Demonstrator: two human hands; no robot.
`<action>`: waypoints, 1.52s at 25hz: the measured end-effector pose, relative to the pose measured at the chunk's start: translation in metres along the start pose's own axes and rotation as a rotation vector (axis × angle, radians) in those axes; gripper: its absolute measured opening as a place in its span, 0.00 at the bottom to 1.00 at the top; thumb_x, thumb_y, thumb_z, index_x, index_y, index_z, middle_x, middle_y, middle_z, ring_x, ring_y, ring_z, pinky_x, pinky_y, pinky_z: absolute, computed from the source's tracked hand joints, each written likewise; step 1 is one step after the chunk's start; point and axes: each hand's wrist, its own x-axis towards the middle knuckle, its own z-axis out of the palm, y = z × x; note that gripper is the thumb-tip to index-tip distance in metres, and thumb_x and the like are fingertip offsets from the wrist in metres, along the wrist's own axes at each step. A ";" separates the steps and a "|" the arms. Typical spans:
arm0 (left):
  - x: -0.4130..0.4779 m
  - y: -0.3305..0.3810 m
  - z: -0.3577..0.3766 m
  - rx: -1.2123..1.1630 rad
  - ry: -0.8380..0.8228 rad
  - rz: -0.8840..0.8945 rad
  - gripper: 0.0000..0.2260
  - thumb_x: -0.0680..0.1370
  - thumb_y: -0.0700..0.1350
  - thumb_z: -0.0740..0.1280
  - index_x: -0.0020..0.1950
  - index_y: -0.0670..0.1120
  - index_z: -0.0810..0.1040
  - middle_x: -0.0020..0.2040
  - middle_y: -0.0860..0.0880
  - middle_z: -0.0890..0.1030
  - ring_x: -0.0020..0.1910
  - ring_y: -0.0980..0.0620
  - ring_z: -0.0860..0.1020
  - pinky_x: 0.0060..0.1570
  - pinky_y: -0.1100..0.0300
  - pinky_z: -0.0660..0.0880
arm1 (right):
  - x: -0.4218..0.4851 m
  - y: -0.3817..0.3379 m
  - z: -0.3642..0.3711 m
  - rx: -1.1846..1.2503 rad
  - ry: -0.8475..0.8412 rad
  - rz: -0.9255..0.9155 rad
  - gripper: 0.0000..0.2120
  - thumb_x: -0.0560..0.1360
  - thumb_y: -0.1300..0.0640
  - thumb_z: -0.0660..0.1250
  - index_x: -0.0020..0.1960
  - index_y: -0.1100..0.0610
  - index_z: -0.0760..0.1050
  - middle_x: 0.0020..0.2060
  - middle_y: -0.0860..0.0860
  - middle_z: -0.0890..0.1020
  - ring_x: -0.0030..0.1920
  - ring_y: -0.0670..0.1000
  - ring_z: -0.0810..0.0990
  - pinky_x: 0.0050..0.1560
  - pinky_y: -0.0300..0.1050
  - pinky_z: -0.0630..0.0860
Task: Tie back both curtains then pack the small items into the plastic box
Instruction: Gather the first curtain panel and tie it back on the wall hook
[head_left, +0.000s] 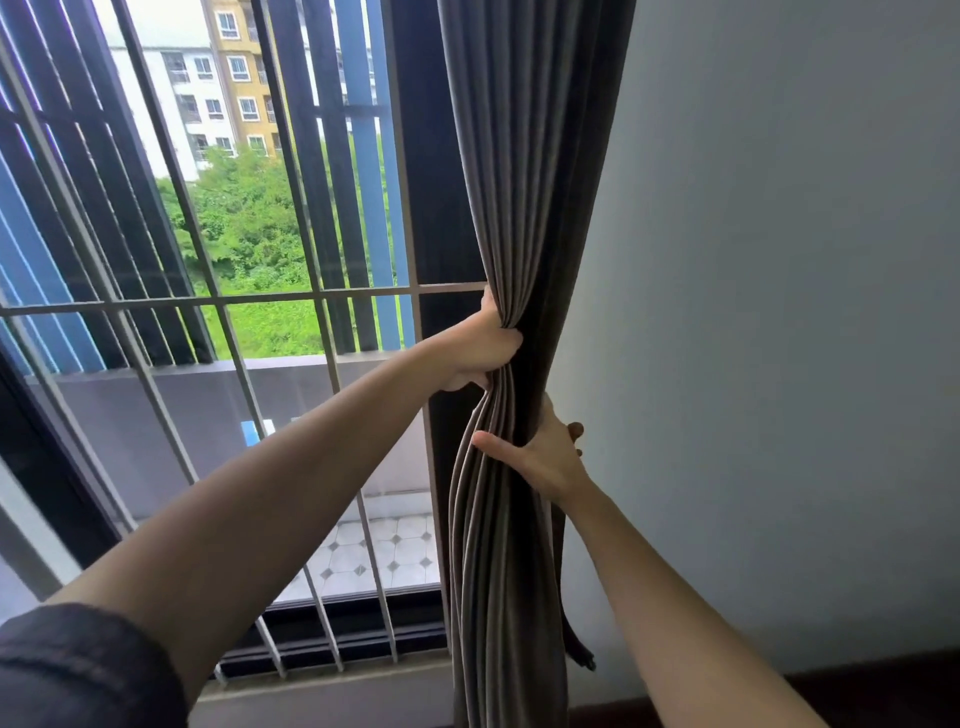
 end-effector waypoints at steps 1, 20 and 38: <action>0.001 0.000 0.002 -0.025 -0.016 0.000 0.33 0.75 0.37 0.58 0.74 0.60 0.49 0.69 0.45 0.66 0.65 0.41 0.70 0.55 0.36 0.75 | 0.001 -0.001 0.004 -0.066 0.077 -0.005 0.43 0.59 0.37 0.76 0.67 0.46 0.61 0.53 0.36 0.73 0.52 0.39 0.75 0.54 0.35 0.71; 0.014 0.014 0.016 -0.013 -0.005 -0.113 0.42 0.73 0.34 0.62 0.76 0.51 0.37 0.69 0.49 0.64 0.60 0.44 0.74 0.55 0.45 0.78 | 0.003 0.006 0.052 -0.371 0.701 0.016 0.22 0.74 0.48 0.67 0.64 0.59 0.72 0.49 0.55 0.83 0.46 0.57 0.83 0.43 0.51 0.81; 0.058 -0.103 0.082 -0.217 0.233 -0.117 0.13 0.79 0.49 0.62 0.55 0.42 0.79 0.51 0.45 0.81 0.46 0.50 0.79 0.46 0.56 0.76 | -0.027 0.017 -0.052 -0.623 0.617 -0.040 0.23 0.74 0.56 0.68 0.66 0.63 0.70 0.51 0.60 0.82 0.48 0.62 0.82 0.50 0.51 0.77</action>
